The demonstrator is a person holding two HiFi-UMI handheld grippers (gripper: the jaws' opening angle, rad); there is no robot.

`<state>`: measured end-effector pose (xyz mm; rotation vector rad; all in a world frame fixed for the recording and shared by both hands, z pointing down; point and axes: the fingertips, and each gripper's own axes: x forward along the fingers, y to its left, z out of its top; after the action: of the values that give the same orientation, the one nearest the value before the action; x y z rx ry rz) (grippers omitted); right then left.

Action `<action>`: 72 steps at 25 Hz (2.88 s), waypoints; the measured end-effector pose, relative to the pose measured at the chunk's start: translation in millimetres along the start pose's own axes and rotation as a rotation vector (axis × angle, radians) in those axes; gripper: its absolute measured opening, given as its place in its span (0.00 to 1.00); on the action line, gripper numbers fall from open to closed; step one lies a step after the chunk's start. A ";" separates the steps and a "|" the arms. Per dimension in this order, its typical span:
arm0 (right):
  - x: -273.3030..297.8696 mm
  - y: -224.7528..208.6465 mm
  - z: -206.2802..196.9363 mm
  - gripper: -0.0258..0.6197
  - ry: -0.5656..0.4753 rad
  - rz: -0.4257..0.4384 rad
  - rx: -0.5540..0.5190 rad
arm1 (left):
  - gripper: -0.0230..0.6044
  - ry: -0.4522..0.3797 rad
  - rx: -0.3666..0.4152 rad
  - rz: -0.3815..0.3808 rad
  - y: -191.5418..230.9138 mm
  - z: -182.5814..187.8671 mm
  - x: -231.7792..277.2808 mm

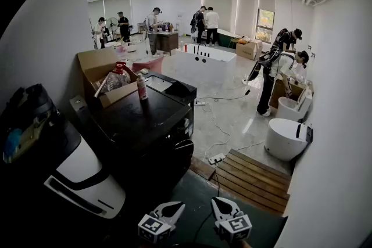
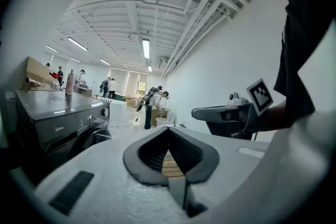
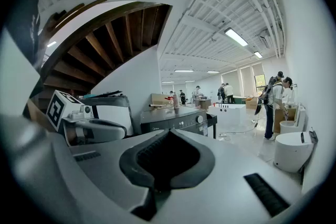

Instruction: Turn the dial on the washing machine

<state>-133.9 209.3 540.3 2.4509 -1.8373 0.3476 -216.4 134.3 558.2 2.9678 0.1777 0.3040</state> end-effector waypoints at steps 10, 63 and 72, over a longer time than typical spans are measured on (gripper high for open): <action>27.7 34.6 4.6 0.04 -0.024 -0.011 0.066 | 0.05 -0.003 -0.005 -0.043 27.4 0.2 -28.7; 133.1 -200.9 27.4 0.32 0.129 0.262 0.047 | 0.24 -0.101 -0.215 0.288 84.3 45.8 201.0; 201.1 -208.0 53.5 0.32 0.126 0.226 0.040 | 0.24 -0.111 -0.194 0.251 156.8 72.8 222.8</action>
<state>125.3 70.5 549.5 2.1910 -2.0743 0.5432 31.4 -0.1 556.1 2.8031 -0.2257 0.1733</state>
